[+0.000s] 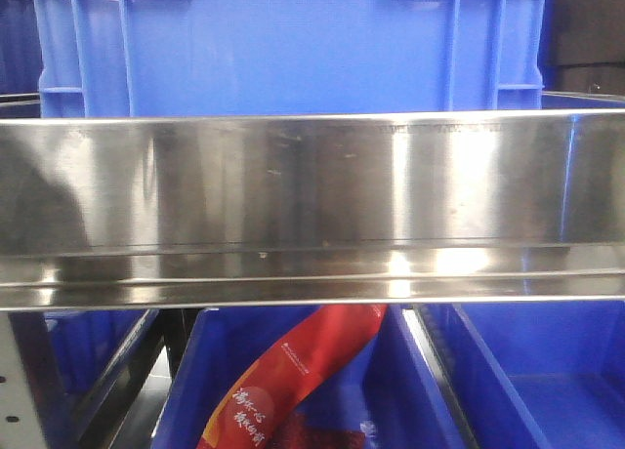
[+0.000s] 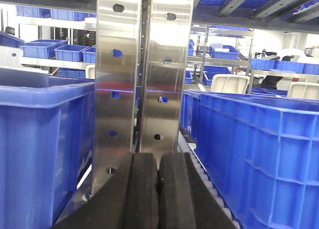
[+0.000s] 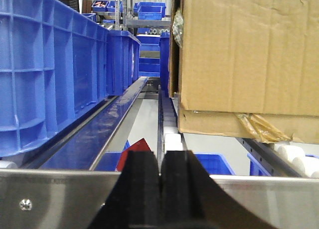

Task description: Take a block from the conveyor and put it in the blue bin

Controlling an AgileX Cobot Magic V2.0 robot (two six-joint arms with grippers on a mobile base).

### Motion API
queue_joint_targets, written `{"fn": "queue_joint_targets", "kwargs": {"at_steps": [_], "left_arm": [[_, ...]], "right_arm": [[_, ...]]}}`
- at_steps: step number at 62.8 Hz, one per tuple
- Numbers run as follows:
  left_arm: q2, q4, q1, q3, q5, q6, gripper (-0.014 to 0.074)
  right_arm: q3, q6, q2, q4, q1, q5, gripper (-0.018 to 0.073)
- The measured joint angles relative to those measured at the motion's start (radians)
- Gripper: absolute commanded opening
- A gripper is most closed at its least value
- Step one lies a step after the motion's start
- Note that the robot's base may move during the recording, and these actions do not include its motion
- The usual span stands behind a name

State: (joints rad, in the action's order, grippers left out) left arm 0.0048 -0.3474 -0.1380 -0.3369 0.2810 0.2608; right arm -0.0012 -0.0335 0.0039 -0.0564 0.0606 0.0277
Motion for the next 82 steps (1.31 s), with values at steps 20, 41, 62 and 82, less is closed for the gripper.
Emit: {"fn": "queue_joint_targets", "kwargs": {"at_steps": [20,41,62,82], "left_arm": [[0.000,0.000,0.000,0.000,-0.002,0.000,-0.0111],[0.000,0.000,0.000,0.000,-0.002,0.000,-0.0111],[0.000,0.003,0.000,0.005,-0.009,0.000,-0.0111],[0.000,0.289,0.052,0.148,-0.095,-0.224,-0.0111]], "right_arm": [[0.000,0.001,0.000,0.003,0.000,0.000,-0.0162],[0.000,0.001,0.000,0.003,0.000,0.000,-0.0162],[0.000,0.002,0.000,0.003,0.000,0.000,-0.0162],[0.001,0.001,0.000,0.003,0.000,0.000,-0.0162]]}}
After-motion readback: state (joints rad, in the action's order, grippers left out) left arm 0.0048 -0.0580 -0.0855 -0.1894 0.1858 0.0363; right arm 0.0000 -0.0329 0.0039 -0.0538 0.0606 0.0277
